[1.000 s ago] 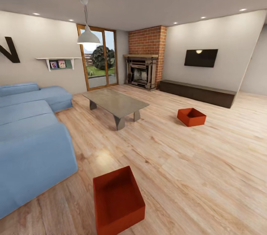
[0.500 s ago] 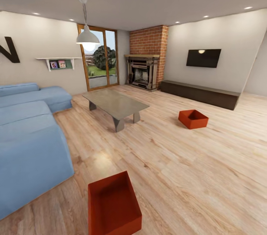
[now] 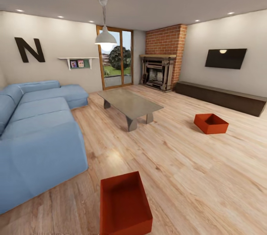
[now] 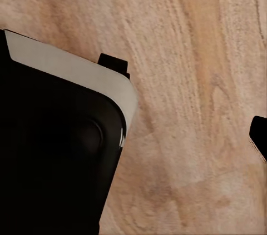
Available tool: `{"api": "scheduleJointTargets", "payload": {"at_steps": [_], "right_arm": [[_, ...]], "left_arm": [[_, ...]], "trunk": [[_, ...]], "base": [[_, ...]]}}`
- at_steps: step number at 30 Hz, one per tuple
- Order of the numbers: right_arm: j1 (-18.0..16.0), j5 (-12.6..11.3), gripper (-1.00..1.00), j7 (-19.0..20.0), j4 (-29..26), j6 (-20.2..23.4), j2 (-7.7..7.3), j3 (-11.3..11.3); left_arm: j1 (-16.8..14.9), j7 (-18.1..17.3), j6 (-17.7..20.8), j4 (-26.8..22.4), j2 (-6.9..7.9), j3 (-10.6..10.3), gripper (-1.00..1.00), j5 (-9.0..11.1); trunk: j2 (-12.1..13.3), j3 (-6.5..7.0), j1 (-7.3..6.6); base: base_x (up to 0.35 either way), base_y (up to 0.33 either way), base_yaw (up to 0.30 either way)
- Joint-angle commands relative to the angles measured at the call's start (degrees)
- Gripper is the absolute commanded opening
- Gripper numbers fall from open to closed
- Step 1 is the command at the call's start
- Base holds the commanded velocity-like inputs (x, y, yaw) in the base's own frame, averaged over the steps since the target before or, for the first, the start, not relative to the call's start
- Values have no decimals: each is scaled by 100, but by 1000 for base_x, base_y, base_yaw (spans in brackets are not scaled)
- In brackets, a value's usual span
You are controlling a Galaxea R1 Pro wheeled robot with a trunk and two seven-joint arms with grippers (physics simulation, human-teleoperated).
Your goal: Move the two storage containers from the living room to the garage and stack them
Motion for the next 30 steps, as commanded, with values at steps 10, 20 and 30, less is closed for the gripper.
{"api": "scheduleJointTargets", "payload": {"at_steps": [10, 20, 30], "right_arm": [[-6, -28, 100, -13, 15, -31, 6, 40], [-6, -37, 100, 33, 15, -42, -1, 39], [-6, -21, 100, 57, 15, -48, 3, 42]], "left_arm": [[-2, 6, -11, -4, -2, 12, 100, 33], [-2, 6, -11, -5, -7, 12, 100, 33], [-2, -3, -3, 3, -9, 12, 100, 24]], "trunk": [[-3, -5, 0], [-3, -5, 0], [-3, -5, 0]], "base": [[0, 0, 283], [0, 0, 83], [155, 0, 1]]}}
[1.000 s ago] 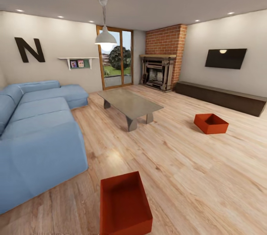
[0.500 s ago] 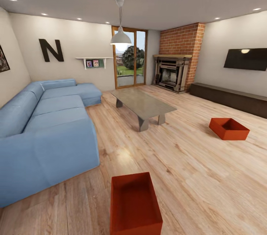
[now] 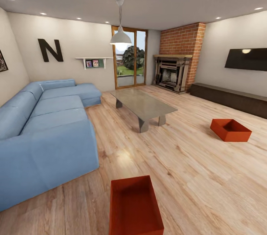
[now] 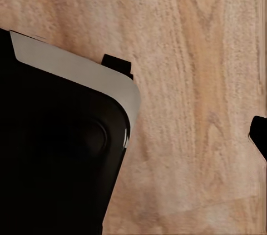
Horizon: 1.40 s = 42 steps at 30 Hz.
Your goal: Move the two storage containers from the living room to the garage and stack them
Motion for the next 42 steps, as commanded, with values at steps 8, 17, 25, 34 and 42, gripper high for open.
{"api": "scheduleJointTargets", "payload": {"at_steps": [8, 17, 25, 34, 42], "right_arm": [[-6, -45, 100, -11, 15, -25, -6, 40], [-6, -54, 100, -19, 15, -19, -12, 40], [-6, -55, 100, -19, 15, -14, -24, 40], [-6, -49, 100, -19, 16, -5, -24, 40], [-6, -44, 100, -78, 15, -3, -6, 44]], "left_arm": [[-2, 5, -12, 0, 5, 5, 100, 33], [-2, 5, -18, -8, 5, 5, 100, 33], [-2, 8, -18, -8, -1, 11, 100, 33], [-2, 5, -18, -8, 5, 11, 100, 33], [-2, 5, -18, -8, 6, 10, 100, 33]], "trunk": [[-2, -6, 3], [-2, -6, 3], [-2, -6, 3], [-2, -6, 3], [-2, -6, 3]], "base": [[273, 0, 0], [56, 0, 0], [4, -45, 0], [0, -202, 0], [0, -19, 71]]}}
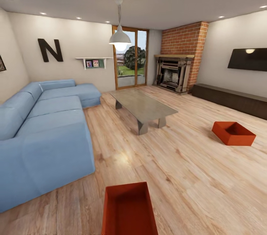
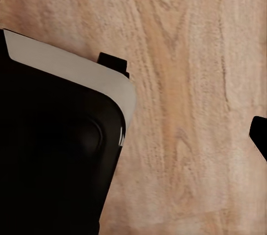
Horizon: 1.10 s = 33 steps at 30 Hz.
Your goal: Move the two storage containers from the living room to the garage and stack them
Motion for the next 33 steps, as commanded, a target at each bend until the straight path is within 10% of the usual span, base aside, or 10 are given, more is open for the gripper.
{"api": "scheduleJointTargets", "payload": {"at_steps": [1, 33], "right_arm": [[-6, -23, 100, -15, 15, -32, -1, 43], [-6, 23, 100, -7, 17, -42, -28, 57]], "left_arm": [[-1, 5, -11, 0, -2, 11, 100, 34], [-1, 5, -11, 0, -2, 13, 100, 34]], "trunk": [[-3, -5, 0], [-3, -5, 0]], "base": [[0, -4, 214], [28, 0, 42]]}}
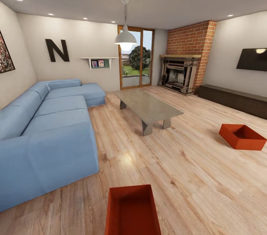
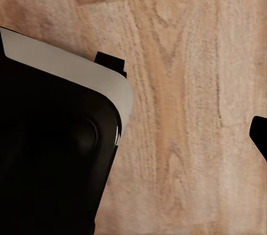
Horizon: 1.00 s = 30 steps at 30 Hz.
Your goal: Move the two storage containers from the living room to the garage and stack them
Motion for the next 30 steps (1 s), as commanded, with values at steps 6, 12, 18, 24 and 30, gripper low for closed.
{"api": "scheduleJointTargets", "payload": {"at_steps": [6, 12, 18, 24, 30], "right_arm": [[-6, -21, 100, -14, 16, -31, 9, 41], [-6, -21, 100, -9, 21, -31, 11, 41], [-6, -21, 100, -9, 22, -31, 11, 41], [-6, -52, 100, -13, 22, -25, 26, 41], [-6, -56, 100, -14, 22, -22, 29, 41]], "left_arm": [[-2, 5, -11, 1, -1, 7, 100, 34], [-2, 5, -11, 2, -1, 5, 100, 34], [-2, 5, -11, 0, -1, 5, 100, 34], [-2, 5, -11, 0, -1, 6, 100, 34], [-2, 5, -11, 0, -1, 11, 100, 34]], "trunk": [[-3, -5, 0], [-3, -5, 0], [-3, -5, 0], [-3, -5, 0], [-3, -5, 0]], "base": [[79, 0, 0], [281, 0, 0], [150, 0, 0], [13, 0, 0], [1, 0, 0]]}}
